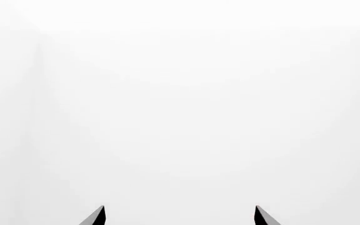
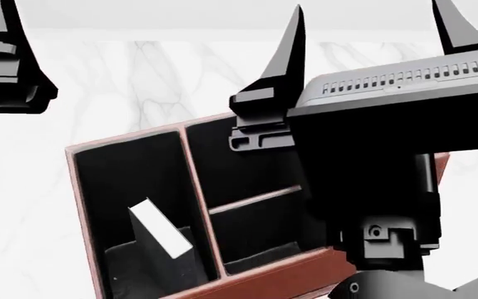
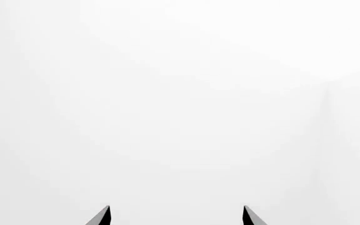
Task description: Pick up the book and place it in the left compartment of the caddy.
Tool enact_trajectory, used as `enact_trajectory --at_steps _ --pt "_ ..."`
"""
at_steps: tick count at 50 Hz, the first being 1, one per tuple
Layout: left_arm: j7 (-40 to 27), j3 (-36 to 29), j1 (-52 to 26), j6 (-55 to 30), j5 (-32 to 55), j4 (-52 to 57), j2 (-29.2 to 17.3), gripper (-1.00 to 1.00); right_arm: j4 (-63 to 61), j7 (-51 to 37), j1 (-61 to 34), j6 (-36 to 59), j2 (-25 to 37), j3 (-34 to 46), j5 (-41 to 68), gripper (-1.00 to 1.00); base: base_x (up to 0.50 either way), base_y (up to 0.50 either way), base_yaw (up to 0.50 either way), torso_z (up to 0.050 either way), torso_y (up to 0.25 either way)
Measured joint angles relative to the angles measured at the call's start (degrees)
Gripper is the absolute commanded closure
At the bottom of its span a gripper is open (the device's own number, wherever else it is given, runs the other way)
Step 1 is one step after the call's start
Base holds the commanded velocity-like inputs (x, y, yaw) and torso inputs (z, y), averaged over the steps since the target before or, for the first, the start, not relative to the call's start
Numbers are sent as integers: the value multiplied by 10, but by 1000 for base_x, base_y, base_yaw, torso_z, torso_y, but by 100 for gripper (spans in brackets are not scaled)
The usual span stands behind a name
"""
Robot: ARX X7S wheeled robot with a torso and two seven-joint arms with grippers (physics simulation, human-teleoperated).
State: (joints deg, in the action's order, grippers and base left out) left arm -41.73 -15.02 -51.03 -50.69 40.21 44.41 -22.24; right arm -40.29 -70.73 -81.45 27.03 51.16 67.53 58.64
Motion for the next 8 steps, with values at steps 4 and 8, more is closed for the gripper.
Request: enact_trajectory --at_steps 4,8 --pt "-7 1 -21 -14 9 5 4 -100 0 1 -15 12 -5 -4 9 -100 0 0 0 0 0" --pt "-12 1 -38 -25 13 8 6 -100 1 2 -29 23 -10 -8 17 -100 0 0 0 0 0"
